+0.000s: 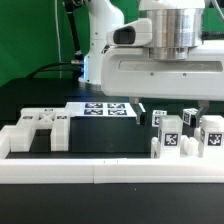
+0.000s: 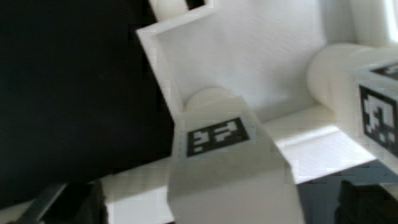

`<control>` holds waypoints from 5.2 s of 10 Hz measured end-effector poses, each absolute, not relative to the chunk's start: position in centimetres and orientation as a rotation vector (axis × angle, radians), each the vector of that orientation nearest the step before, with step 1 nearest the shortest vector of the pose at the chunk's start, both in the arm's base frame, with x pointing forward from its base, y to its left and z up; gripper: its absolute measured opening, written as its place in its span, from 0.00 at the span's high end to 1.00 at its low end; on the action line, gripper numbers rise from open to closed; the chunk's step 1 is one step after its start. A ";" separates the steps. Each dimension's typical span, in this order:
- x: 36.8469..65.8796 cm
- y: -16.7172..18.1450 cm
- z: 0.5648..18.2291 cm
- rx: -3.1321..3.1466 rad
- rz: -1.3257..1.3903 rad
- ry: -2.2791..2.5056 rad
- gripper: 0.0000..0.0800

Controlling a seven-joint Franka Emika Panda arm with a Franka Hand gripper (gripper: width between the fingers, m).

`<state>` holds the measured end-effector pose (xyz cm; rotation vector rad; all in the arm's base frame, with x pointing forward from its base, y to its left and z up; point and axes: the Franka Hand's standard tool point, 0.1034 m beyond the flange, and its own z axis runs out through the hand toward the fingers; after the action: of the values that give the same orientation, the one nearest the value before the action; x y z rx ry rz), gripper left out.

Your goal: Assemble chair

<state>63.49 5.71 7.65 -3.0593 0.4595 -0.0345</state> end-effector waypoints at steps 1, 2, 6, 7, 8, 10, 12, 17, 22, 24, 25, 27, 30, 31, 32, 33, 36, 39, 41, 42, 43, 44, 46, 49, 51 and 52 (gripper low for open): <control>63.5 5.7 7.7 -3.067 -0.036 0.408 0.19; 63.5 5.6 7.7 -3.082 -0.039 0.302 0.19; 63.5 5.6 7.7 -3.080 -0.038 0.317 0.50; 63.5 5.6 7.7 -3.076 -0.037 0.347 0.64; 63.5 5.6 7.7 -3.076 -0.037 0.347 0.64; 63.5 5.6 7.7 -3.039 -0.033 0.568 0.64; 63.5 5.6 7.7 -2.918 -0.018 0.993 0.64; 63.5 5.7 7.6 -2.595 0.009 1.639 0.64; 63.5 6.2 7.6 -2.256 0.023 2.079 0.64; 63.6 6.1 7.6 -2.137 0.020 2.202 0.64; 63.6 6.1 7.6 -2.095 0.022 2.241 0.64; 63.3 5.9 7.6 -2.022 0.029 2.318 0.64; 63.2 5.8 7.5 -2.124 0.042 2.237 0.35; 63.2 5.7 7.5 -2.199 0.039 2.161 0.35; 63.2 5.6 7.5 -2.299 0.034 2.054 0.22; 63.2 5.6 7.5 -2.425 0.026 1.905 0.20; 63.2 5.6 7.6 -2.709 0.008 1.470 0.19; 63.1 5.9 7.5 -2.883 -0.003 1.086 0.19; 63.1 6.0 7.6 -2.969 -0.009 0.827 0.19; 63.1 5.9 7.7 -2.995 -0.015 0.724 0.19; 63.1 5.8 7.6 -3.015 -0.017 0.641 0.19; 63.1 5.8 7.6 -3.033 -0.020 0.556 0.19; 63.2 5.7 7.6 -3.054 -0.030 0.443 0.19; 62.5 5.5 8.0 -3.083 -0.120 0.289 0.19; 62.2 5.4 8.1 -3.087 -0.138 0.253 0.19; 62.0 5.6 8.1 -3.087 -0.139 0.253 0.19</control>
Offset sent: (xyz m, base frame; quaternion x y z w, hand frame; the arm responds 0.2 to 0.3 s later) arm 0.0000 0.0000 0.0000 0.0000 0.0000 0.0000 1.0000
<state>61.97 5.59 8.06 -3.0869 0.2533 -0.1386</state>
